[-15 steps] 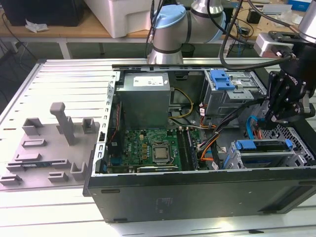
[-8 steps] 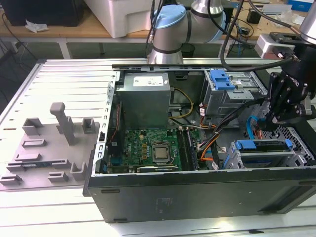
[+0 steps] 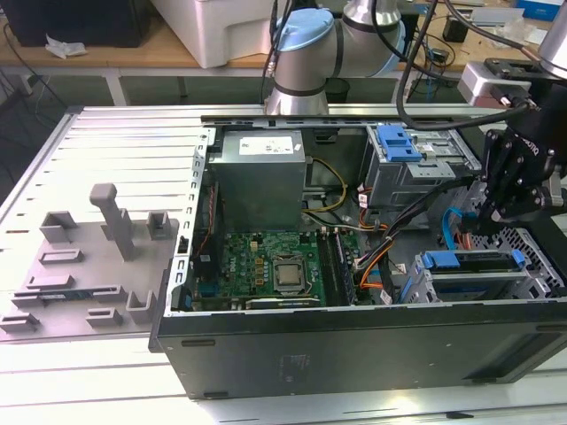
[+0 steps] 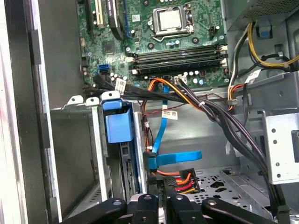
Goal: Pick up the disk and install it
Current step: 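Insert the first disk wire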
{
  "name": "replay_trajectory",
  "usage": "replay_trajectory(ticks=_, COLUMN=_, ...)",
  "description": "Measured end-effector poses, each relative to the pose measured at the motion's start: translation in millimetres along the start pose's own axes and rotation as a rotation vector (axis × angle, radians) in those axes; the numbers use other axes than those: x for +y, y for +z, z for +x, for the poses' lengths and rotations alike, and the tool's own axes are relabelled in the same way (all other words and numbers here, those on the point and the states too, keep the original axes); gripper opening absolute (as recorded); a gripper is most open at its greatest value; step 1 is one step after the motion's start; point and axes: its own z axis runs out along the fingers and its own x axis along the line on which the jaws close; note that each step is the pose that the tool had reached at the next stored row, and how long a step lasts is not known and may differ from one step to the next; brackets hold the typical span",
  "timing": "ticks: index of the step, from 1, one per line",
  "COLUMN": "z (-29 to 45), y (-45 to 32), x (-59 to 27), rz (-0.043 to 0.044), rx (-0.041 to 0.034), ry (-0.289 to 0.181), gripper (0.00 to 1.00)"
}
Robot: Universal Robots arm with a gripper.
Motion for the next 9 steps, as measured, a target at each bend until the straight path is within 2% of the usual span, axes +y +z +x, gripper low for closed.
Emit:
replay_trajectory(ticks=3, z=2.6, y=0.2, x=1.2, rz=0.0223, rx=-0.0021, ry=-0.023, gripper=0.16)
replay_trajectory(ticks=9, z=4.9, y=0.2, x=3.9, rz=0.0316, rx=-0.0029, ry=-0.023, gripper=0.16)
